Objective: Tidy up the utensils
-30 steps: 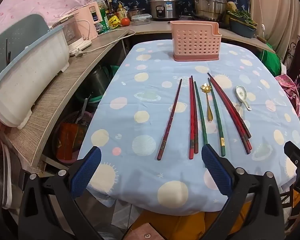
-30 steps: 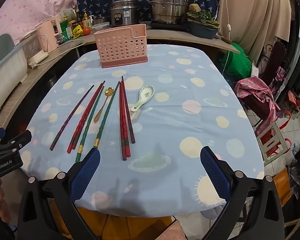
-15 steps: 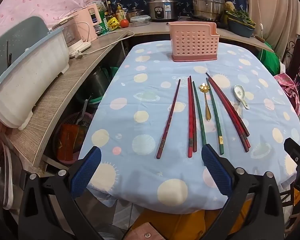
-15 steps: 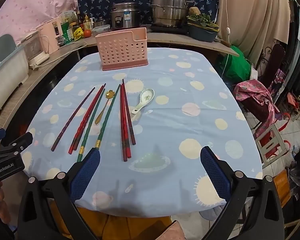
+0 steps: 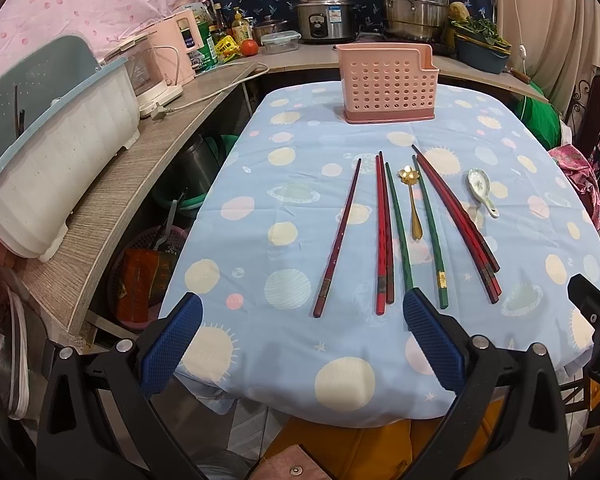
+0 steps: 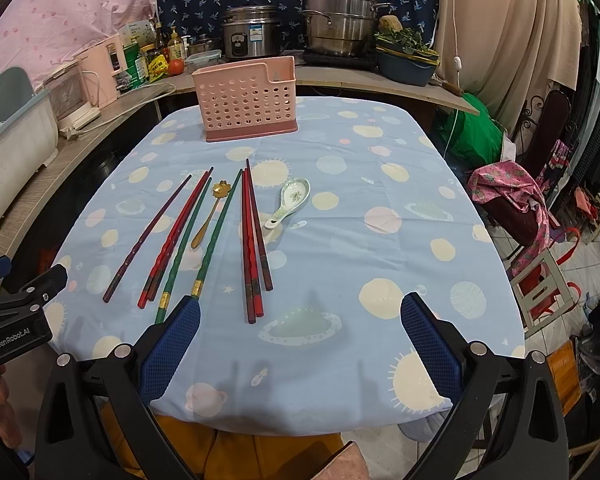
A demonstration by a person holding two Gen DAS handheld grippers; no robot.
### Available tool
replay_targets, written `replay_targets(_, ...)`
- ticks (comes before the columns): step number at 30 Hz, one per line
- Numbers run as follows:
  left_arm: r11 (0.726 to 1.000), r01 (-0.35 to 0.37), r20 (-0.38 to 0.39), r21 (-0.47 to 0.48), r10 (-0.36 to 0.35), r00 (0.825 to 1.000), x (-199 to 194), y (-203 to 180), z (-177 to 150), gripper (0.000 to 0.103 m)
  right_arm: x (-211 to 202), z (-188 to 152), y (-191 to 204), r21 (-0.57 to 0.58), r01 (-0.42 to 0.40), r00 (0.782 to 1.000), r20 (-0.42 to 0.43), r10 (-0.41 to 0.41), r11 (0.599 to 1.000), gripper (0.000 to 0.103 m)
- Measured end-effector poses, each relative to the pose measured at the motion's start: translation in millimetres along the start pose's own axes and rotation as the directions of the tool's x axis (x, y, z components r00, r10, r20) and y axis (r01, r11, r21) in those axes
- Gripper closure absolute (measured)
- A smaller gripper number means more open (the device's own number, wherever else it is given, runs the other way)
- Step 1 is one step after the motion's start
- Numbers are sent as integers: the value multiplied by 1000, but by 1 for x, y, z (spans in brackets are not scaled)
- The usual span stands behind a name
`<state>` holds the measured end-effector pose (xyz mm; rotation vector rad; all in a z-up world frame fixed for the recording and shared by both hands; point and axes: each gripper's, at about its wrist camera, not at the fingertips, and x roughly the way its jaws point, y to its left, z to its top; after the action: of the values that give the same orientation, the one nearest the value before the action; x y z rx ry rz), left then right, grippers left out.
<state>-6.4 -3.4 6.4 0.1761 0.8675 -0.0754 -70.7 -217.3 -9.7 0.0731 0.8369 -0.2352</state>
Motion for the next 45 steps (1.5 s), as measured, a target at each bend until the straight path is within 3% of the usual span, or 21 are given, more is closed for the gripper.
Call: replay_targets(45, 1000, -6, -10, 6, 6, 1000, 2, -1, -1, 7, -1, 2, 3, -5, -3, 1000, 1, 3, 1000, 7)
